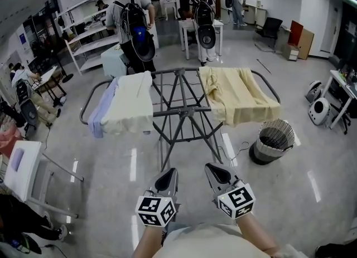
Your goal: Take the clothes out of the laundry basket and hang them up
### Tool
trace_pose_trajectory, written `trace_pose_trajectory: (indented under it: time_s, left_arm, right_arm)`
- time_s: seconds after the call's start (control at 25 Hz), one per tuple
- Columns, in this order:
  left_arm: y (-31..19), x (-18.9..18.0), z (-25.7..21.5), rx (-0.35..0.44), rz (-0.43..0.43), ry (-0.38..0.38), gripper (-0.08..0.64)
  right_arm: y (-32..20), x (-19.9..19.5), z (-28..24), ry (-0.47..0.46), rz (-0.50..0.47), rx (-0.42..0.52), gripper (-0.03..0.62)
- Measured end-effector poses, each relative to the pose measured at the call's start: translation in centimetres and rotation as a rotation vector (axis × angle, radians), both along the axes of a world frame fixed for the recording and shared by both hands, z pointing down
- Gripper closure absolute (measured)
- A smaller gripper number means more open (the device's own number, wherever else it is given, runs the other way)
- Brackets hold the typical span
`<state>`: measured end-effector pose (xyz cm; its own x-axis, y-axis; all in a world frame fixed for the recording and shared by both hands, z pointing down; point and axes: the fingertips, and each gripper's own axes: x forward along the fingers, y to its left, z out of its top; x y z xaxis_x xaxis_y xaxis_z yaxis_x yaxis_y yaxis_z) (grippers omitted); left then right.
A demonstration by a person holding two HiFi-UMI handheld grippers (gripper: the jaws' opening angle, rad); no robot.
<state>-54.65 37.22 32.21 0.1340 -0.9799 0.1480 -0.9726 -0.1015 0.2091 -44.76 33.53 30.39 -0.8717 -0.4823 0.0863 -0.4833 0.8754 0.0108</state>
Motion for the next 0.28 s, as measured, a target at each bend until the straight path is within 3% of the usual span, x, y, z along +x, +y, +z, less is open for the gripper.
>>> trace_pose_trajectory:
  time_s: [0.28]
  left_arm:
    - [-0.68, 0.68, -0.26, 0.009, 0.019, 0.011, 0.549]
  right_arm:
    - [-0.55, 0.57, 0.02, 0.003, -0.001, 0.000, 0.592]
